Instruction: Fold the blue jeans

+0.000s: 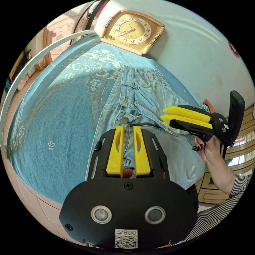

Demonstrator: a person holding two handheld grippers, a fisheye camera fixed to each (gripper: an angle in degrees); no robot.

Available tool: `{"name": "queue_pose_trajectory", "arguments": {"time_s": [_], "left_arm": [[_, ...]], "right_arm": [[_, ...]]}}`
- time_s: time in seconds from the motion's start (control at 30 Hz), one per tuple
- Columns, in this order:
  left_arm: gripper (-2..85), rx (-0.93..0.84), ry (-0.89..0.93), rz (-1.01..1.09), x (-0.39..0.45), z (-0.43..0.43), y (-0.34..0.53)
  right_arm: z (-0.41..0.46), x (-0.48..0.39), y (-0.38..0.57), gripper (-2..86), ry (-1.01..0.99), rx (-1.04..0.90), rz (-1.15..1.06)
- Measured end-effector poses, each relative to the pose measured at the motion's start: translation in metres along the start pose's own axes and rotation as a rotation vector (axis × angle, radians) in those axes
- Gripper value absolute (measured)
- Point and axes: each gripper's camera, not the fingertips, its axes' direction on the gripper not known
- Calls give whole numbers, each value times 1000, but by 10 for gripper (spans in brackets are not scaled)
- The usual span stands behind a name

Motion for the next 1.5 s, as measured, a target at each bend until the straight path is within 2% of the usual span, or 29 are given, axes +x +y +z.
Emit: {"name": "queue_pose_trajectory", "arguments": {"time_s": [0.17,0.3,0.53,0.67,0.73,0.9,1.0,1.13,1.2,1.3,1.33,1.5], "left_arm": [[39,24,-56,62,8,9,-13],[31,31,-77,96,13,12,-24],[20,25,-91,128,14,19,-59],[15,18,-79,120,10,25,-81],[14,22,-68,121,7,27,-86],[9,61,-16,94,-8,25,-90],[4,138,-46,36,-18,10,-83],[2,295,25,51,-16,-8,-87],[2,267,49,78,-12,0,-100],[3,56,-52,64,-15,40,-124],[3,103,-54,111,-15,42,-124],[2,95,-23,117,-23,47,-133]], "right_arm": [[78,-42,-78,61,158,-134,-76],[99,-60,-107,28,197,-107,-92],[104,-23,-156,7,-134,7,119],[100,-13,-173,5,-284,102,133],[108,-21,-181,5,-305,104,98],[167,-60,-208,5,-235,-40,-41],[193,-67,-217,6,-197,-55,-55],[211,-64,-229,7,-206,-50,-64],[217,-68,-233,8,-165,-45,-80],[226,-74,-234,10,-91,-26,-94],[229,-73,-235,11,-86,-29,-95],[226,-51,-233,7,-135,-29,-47]]}}
